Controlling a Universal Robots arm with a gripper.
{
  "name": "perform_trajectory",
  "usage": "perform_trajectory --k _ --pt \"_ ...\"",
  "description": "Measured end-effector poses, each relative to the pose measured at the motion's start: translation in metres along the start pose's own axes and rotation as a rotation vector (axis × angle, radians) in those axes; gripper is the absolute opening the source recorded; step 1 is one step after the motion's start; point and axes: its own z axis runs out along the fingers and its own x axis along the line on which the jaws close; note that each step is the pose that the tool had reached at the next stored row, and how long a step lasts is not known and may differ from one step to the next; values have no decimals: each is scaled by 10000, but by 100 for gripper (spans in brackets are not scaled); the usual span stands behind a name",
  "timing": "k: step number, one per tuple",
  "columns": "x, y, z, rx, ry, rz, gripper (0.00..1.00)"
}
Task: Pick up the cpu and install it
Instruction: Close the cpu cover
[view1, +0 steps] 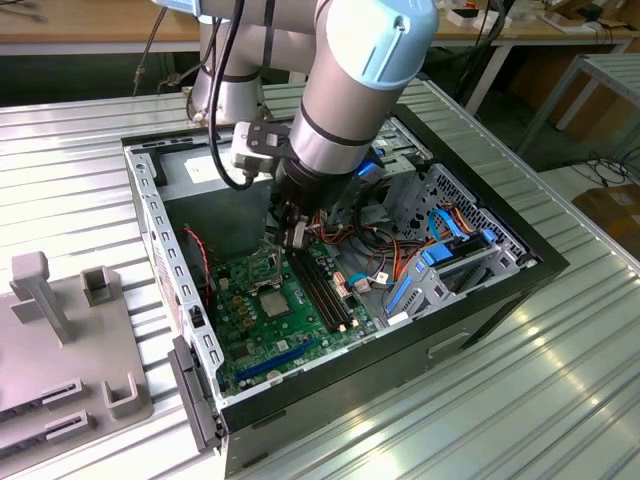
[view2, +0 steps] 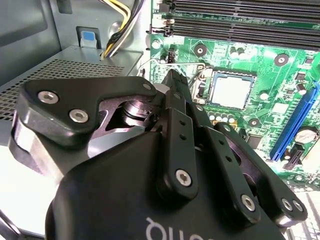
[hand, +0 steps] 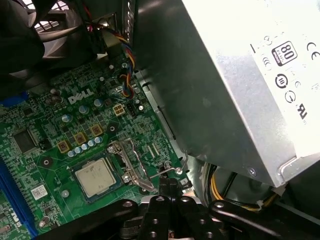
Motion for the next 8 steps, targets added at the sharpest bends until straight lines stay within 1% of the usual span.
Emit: perform_trajectory --k 8 --pt "42 -20 -8 3 12 -13 13"
